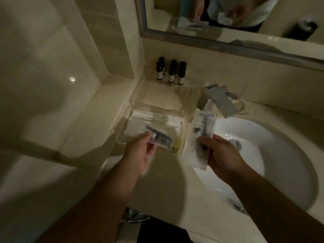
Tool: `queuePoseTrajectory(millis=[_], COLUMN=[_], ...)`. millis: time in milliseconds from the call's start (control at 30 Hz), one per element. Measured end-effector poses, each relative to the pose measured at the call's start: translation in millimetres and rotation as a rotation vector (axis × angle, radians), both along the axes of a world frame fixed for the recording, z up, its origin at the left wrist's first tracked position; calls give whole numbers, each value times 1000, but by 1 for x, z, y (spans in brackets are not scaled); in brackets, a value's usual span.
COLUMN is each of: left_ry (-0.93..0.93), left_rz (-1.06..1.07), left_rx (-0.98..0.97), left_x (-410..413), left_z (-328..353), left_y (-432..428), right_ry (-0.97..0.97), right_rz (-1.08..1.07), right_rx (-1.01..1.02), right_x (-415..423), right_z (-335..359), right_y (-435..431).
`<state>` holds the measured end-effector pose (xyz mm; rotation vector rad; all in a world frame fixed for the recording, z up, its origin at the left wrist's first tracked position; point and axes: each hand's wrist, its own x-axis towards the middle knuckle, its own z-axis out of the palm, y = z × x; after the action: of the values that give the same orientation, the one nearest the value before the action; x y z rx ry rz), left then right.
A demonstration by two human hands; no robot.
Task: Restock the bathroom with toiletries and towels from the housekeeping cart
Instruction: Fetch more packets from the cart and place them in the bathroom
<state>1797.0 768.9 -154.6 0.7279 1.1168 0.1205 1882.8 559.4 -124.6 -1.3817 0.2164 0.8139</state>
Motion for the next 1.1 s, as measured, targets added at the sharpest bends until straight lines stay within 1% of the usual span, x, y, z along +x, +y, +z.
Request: queuePoseTrajectory(millis=[200,367,433,533,633,700,800,900,933,1000,1033,1100], left_ry=[60,114,119,169,278,315,347,391,381,280,208,70], left_rz=[-32,-94,-89,-101,-233,-300,-408,-705,-771,-813,-810,-800], left_rx=[-45,6,16,90,274,360,373,350,350,343,332,321], left_x=[54,82,89,95,100,100,94,82,78,72,69,64], left_z=[-30,-45,-50,-63,-76,-78,-64,-41,-34,-25,-22,-17], left_y=[16,23,24,27,30,32,33,32,32,31,31,29], right_ry=[42,97,99,81,68,61,55,59,52,25,6,-56], right_rz=[-34,-135,-137,-105,-74,-64,-57,-104,-113,-99,-63,73], right_rx=[-58,-44,-29,-17,-5,-10,-29,-14,-18,-65,-82,-93], right_x=[14,25,27,31,36,38,39,39,39,40,41,43], right_z=[-17,-28,-28,-27,-27,-27,-30,-33,-34,-37,-37,-39], right_y=[1,5,9,14,18,22,27,32,34,37,39,42])
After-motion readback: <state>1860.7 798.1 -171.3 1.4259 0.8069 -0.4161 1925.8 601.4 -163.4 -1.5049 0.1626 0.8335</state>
